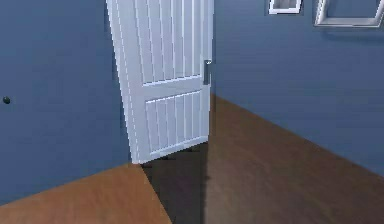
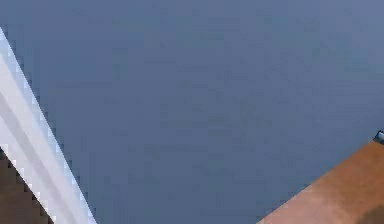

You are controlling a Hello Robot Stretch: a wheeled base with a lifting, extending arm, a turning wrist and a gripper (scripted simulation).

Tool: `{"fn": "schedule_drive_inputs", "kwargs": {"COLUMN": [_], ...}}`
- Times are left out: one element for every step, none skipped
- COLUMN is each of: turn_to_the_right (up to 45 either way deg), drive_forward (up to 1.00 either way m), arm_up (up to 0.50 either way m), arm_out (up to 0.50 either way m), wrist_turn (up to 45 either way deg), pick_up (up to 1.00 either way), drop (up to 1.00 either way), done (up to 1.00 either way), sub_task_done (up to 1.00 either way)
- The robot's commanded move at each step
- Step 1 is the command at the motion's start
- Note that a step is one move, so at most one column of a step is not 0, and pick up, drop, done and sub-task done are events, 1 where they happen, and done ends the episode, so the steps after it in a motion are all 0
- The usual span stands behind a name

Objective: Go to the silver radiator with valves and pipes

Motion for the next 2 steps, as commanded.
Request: {"fn": "schedule_drive_inputs", "kwargs": {"turn_to_the_right": [15.0, 0.0], "drive_forward": [0.00, 0.40], "arm_up": [0.00, 0.00], "arm_out": [0.00, 0.00], "wrist_turn": [0.0, 0.0], "pick_up": [0.00, 0.00], "drop": [0.00, 0.00], "done": [0.00, 0.00], "sub_task_done": [0.00, 0.00]}}
